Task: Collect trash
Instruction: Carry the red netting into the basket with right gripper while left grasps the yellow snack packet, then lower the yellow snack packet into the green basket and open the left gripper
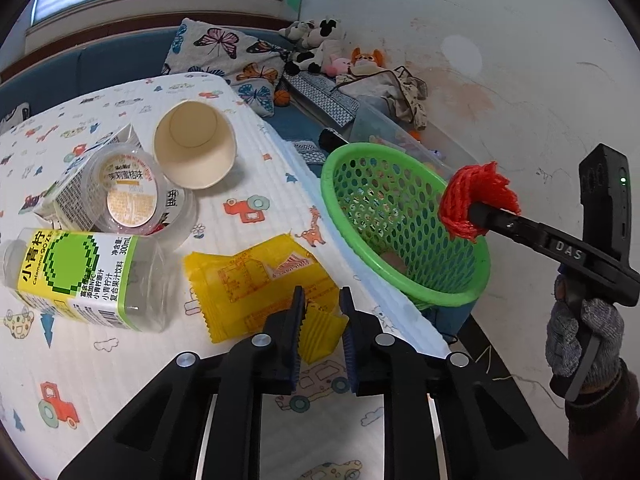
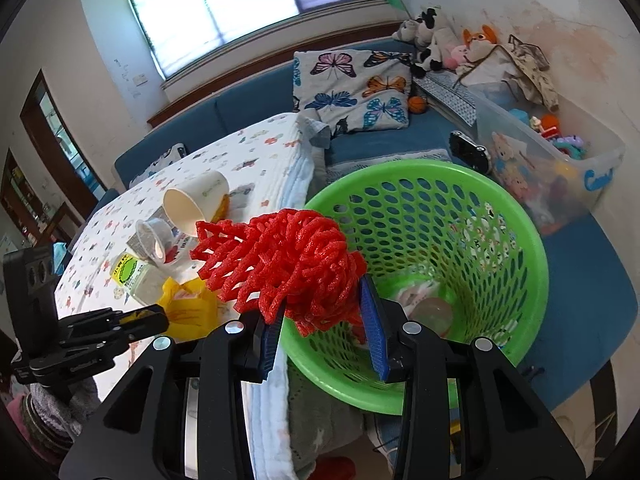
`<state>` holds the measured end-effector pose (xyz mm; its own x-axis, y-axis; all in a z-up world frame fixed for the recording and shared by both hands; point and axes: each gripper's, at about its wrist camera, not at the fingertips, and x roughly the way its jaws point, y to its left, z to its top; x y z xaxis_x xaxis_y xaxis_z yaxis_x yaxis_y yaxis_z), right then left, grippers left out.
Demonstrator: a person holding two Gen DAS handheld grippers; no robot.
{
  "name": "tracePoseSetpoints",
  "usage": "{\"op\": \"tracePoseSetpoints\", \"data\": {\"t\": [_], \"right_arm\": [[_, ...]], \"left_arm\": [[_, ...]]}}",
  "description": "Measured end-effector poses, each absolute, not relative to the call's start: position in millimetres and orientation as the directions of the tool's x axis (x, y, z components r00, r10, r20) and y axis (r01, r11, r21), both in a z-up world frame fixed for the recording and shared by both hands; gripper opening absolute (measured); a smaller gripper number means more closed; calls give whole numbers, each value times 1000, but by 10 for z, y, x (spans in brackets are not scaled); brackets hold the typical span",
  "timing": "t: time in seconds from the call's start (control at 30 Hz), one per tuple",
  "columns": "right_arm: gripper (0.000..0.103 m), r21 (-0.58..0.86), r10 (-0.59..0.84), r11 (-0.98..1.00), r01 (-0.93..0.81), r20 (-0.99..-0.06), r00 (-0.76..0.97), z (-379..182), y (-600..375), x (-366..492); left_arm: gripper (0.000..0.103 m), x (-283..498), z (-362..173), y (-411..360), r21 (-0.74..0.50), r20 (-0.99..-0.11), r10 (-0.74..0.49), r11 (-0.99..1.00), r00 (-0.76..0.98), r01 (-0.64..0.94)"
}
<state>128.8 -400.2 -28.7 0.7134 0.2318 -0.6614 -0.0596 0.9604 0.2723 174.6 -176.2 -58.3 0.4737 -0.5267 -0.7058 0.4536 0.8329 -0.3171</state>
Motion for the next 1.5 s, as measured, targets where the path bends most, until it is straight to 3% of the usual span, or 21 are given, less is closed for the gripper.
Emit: {"op": "tracePoseSetpoints", "data": {"t": [0.4,0.57,0.83,1.4,1.5], "right_arm": [[38,255,167,967,20,-688,706,-374,-4244,1327],[58,250,143,967,51,-697,703,-427,-4310,1349],[66,256,126,963,79,-692,711,-419,-4416,1296],[77,254,117,963,90,-697,708,-465,-4500,1072],[77,253,120,964,87,-700,704,-476,-4483,1069]], "left_arm": [[15,1662,-188,-1876,-291,-661,-562,802,496,521],[15,1710,15,-2013,-282,-639,-585,783,500,555],[15,1809,230,-2340,-239,-620,-605,752,499,614],[15,2225,-2,-3045,-205,-698,-569,742,436,639],[22,2256,-40,-3077,-201,-705,-556,752,441,627]]}}
